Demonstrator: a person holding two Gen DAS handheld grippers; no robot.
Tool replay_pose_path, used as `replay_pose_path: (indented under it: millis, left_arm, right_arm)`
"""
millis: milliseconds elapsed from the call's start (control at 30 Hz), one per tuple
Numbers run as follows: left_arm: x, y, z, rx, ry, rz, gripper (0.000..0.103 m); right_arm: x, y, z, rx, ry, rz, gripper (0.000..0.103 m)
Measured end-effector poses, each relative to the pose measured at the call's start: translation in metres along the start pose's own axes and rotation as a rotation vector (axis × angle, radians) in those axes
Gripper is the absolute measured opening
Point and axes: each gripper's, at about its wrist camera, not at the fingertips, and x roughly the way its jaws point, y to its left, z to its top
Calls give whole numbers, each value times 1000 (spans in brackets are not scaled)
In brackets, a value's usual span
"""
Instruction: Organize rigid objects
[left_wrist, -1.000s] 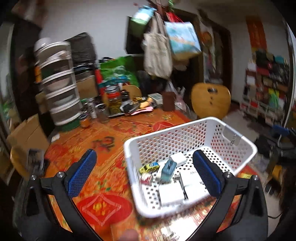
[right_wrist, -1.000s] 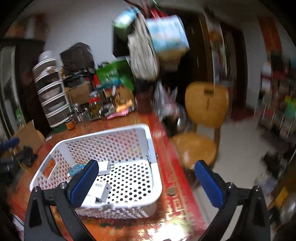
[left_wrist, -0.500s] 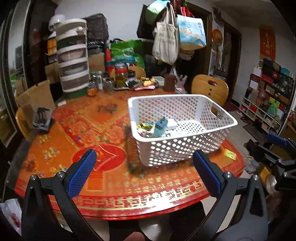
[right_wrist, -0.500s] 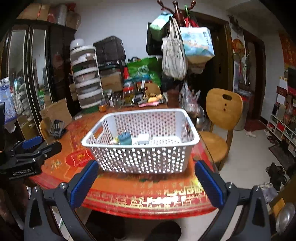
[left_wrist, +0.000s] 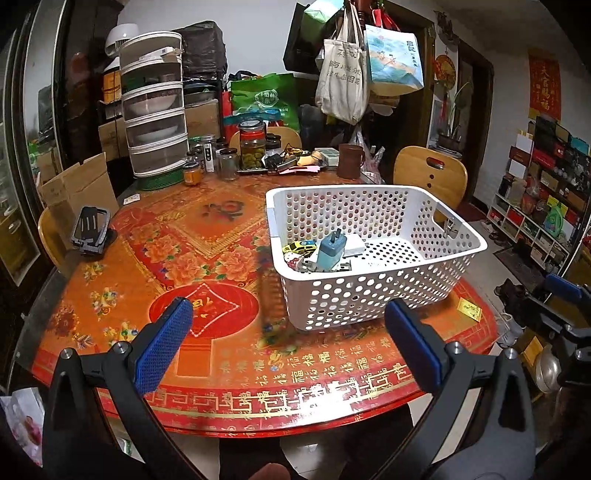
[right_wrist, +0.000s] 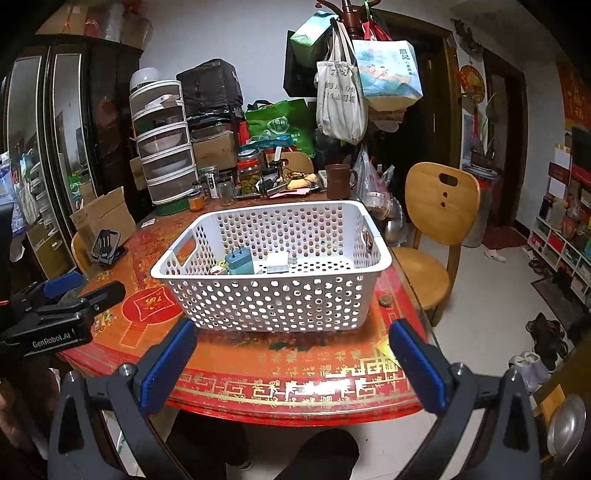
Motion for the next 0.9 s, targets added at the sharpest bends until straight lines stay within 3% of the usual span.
replay_pose_path:
  millis: [900]
  left_arm:
    - [6, -5, -2, 4, 16, 10, 102]
  right_arm:
    - [12, 1, -1, 1, 24, 19, 103]
